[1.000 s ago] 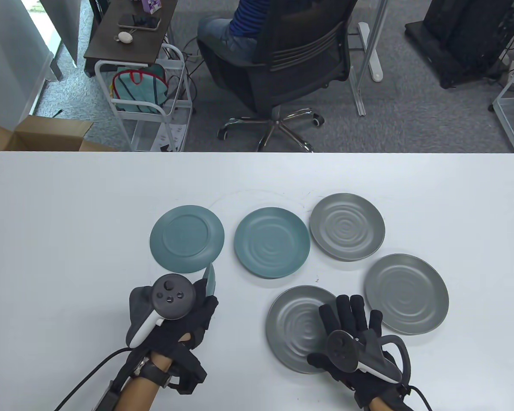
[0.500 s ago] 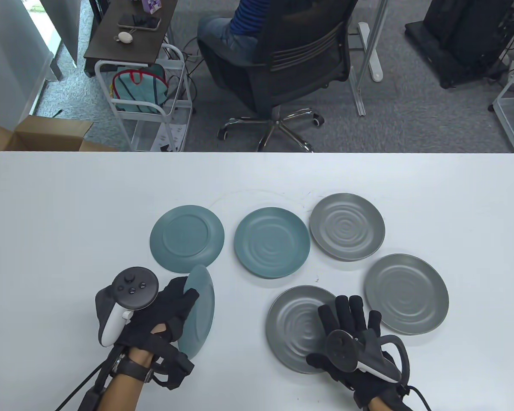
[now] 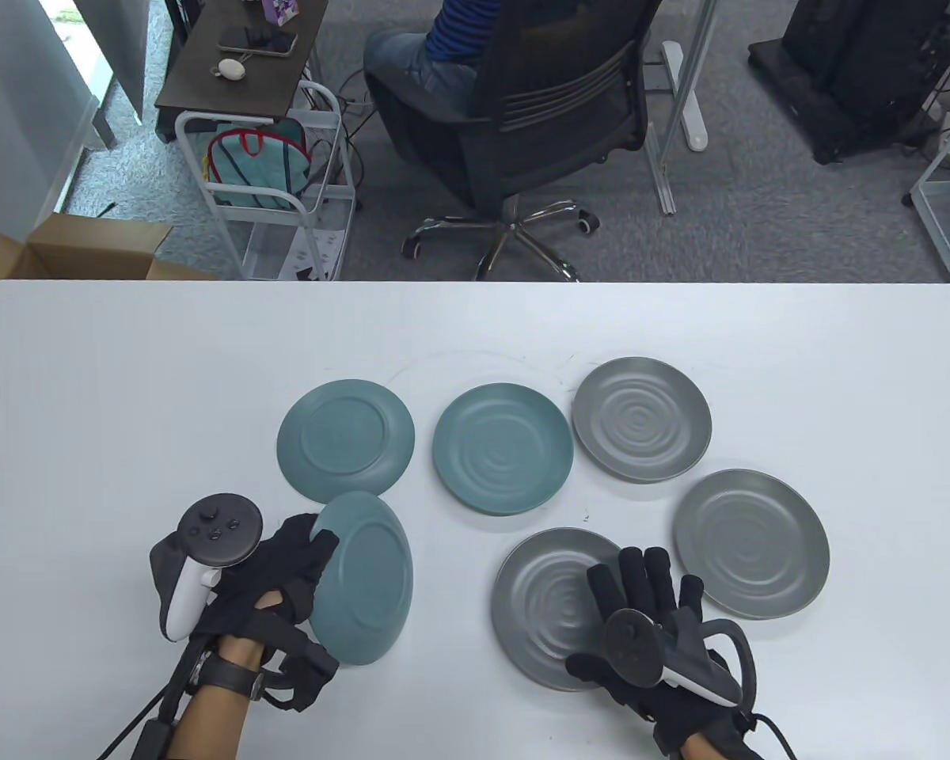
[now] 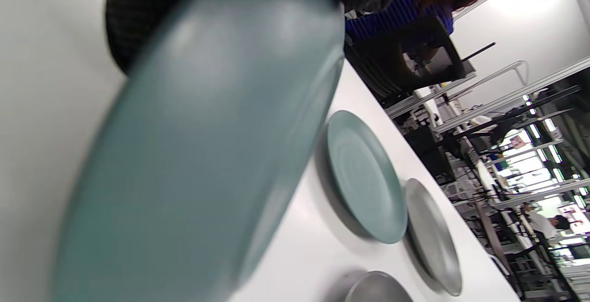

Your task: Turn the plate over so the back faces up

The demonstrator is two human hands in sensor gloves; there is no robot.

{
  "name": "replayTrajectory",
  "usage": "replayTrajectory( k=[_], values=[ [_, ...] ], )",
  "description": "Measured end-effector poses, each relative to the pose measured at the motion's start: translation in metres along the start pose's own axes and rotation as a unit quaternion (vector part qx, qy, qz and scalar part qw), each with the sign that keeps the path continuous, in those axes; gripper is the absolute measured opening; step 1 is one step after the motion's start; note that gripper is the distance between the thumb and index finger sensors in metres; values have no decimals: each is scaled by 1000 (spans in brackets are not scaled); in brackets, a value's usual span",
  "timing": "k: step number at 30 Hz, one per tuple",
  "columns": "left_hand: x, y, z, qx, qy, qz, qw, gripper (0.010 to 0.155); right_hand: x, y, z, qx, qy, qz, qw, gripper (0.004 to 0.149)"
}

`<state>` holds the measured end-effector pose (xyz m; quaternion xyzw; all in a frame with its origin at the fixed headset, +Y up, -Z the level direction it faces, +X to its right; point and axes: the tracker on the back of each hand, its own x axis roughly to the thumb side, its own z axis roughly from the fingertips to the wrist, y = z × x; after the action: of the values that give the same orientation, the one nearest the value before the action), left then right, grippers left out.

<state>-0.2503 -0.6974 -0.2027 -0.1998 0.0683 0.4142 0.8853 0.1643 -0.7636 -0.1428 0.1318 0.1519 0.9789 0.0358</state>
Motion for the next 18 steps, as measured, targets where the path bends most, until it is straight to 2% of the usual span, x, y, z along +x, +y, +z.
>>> replayTrajectory(
  k=[8,18],
  values=[
    [-31,-18,-16,-28,51,-35,998,60,0,0,0,0,1,0,1000,97],
    [-65,-31,-30,-39,104,-47,993,61,1,-1,0,1,1,1,1000,97]
  ],
)
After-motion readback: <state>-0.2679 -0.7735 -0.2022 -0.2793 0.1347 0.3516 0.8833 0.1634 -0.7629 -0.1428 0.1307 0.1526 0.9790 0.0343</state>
